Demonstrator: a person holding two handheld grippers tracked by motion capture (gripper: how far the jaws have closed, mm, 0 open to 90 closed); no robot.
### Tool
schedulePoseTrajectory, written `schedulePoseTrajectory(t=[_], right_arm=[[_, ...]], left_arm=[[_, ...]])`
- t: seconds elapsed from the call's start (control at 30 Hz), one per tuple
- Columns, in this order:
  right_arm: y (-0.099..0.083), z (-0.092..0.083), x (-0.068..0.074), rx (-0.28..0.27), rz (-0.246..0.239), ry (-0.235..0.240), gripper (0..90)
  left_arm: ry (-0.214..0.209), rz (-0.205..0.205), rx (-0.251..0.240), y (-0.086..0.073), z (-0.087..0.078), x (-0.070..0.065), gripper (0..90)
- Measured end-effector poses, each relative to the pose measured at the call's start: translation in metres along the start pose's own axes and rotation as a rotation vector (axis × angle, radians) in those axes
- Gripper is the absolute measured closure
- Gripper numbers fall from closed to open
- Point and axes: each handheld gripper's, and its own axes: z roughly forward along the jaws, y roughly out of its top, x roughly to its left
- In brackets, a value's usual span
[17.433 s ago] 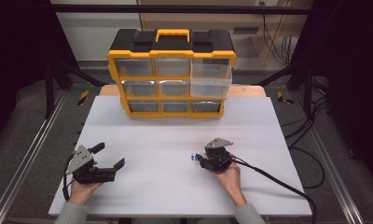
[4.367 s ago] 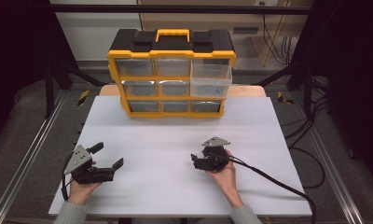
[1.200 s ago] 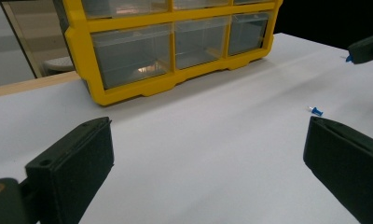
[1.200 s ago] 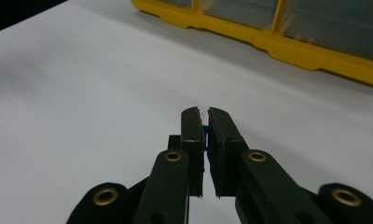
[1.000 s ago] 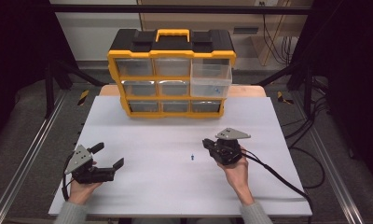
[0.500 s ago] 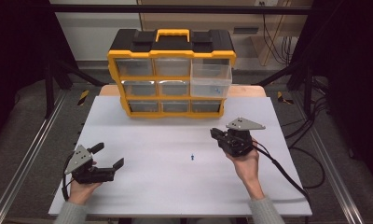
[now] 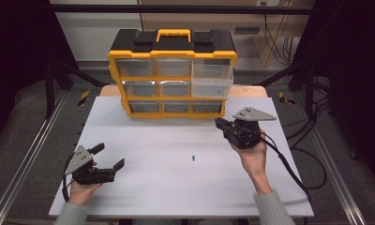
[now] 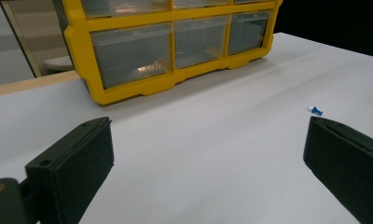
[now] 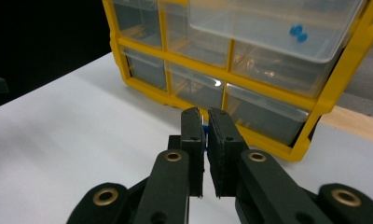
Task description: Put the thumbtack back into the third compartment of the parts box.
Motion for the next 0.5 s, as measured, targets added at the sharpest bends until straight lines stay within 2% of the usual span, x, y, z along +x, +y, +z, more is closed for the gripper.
schedulePoseTrajectory(t=[0.5], right_arm=[[0.033, -0.010, -0.002, -0.038, -0.024, -0.018, 85.6]], left_arm=[[0.000, -0.001, -0.001, 0.000, 0.000, 0.000, 1.2]])
